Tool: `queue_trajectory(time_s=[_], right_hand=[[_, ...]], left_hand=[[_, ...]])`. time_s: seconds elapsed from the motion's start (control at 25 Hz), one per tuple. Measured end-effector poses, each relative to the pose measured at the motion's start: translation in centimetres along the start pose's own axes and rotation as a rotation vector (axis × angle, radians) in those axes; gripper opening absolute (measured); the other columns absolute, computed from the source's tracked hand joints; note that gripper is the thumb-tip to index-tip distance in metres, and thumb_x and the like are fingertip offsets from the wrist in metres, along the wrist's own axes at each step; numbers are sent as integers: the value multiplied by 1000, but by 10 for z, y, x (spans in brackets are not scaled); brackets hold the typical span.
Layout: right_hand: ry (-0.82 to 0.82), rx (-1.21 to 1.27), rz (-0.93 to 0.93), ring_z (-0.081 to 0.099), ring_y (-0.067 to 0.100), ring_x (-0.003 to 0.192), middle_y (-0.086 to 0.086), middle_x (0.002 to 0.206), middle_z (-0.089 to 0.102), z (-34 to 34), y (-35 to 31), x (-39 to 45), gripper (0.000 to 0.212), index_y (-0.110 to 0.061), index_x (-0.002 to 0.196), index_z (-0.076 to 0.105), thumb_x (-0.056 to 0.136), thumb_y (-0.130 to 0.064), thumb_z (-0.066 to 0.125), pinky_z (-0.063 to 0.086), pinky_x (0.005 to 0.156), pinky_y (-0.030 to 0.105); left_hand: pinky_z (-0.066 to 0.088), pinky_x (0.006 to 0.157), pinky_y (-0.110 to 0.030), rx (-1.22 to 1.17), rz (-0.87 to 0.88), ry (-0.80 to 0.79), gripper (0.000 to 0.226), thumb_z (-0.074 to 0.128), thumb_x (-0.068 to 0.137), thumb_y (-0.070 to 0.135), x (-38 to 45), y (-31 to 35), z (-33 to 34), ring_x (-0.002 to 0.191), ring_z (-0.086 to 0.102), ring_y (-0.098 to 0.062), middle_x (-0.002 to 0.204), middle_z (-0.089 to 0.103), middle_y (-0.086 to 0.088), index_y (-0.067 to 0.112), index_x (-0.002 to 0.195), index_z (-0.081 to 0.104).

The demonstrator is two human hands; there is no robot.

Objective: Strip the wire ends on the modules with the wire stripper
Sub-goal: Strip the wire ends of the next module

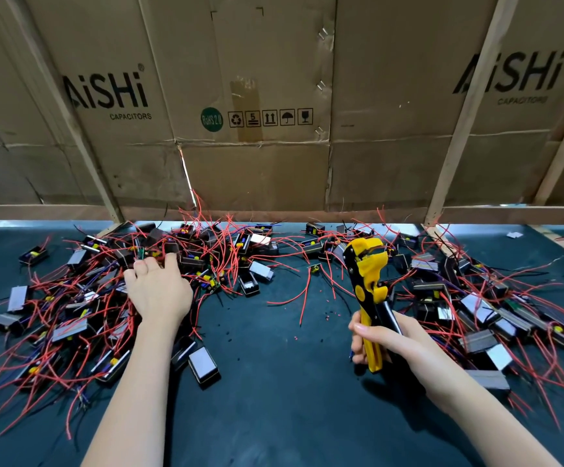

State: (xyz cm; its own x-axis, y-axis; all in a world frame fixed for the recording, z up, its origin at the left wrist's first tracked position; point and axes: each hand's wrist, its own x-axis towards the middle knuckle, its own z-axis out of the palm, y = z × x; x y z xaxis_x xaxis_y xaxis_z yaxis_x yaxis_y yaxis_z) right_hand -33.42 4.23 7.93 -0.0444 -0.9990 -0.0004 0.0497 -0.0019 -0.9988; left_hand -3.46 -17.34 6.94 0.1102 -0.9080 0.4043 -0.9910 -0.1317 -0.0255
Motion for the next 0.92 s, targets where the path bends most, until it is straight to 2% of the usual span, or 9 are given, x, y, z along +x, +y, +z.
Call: queue_trajectory(time_s=[0.2,0.32,0.44,0.52,0.6,0.68,0.8,0.84,0.92], right_hand=[[9,12,11,65,28,75,15,80,65,0,1,0,45,-7,91,66,66,-41,79,56,74,34],[8,20,7,65,28,74,15,79,65,1,1,0,47,-7,92,66,63,-42,79,56,74,34],[-8,1,-4,64,28,75,15,80,64,0,0,0,46,-1,97,62,71,-36,76,55,73,33],[-17,-12,-13,64,28,75,15,81,64,0,-1,-1,43,0,99,61,74,-33,72,53,69,28],[-18,-16,-15,64,28,75,15,81,64,0,-1,-2,43,1,100,60,75,-32,71,52,68,26],[-18,-18,-11,64,28,75,15,81,64,0,-2,-2,44,2,100,60,75,-32,71,53,68,26],[-21,-28,-9,65,28,76,14,81,64,1,-2,-1,44,1,100,60,75,-33,71,53,69,28],[-21,-29,-8,65,28,76,14,82,64,1,-2,-1,44,1,100,60,75,-34,71,53,69,28],[-19,-28,-6,65,28,76,14,82,64,0,-2,-1,44,1,100,60,75,-34,71,53,70,28]], left_hand=[[30,94,-47,-192,12,127,30,62,85,18,-4,0,-1,110,44,-40,118,53,-25,2,110,64],[30,94,-46,-148,19,75,33,63,85,22,-5,-2,-3,111,47,-40,118,55,-23,3,112,64],[32,95,-44,-104,40,18,30,66,83,24,-7,-3,-8,107,53,-36,112,61,-16,9,108,63],[34,91,-44,-206,43,68,22,70,79,16,-10,-4,-12,99,58,-35,98,66,-14,9,99,63],[36,85,-44,-376,32,160,25,71,75,11,-14,-5,-17,95,60,-37,90,68,-14,9,99,64],[35,86,-43,-452,-6,212,30,71,75,18,-16,-7,-24,100,57,-38,91,72,-11,15,105,68],[25,87,-40,-427,-105,152,33,57,77,47,-18,-10,-35,105,47,-32,88,73,-3,29,100,74],[23,87,-39,-432,-121,137,33,56,78,49,-20,-10,-37,105,45,-30,86,72,-2,30,97,75],[23,88,-40,-461,-123,179,21,66,82,40,-24,-9,-39,105,44,-28,80,71,-1,28,94,78]])
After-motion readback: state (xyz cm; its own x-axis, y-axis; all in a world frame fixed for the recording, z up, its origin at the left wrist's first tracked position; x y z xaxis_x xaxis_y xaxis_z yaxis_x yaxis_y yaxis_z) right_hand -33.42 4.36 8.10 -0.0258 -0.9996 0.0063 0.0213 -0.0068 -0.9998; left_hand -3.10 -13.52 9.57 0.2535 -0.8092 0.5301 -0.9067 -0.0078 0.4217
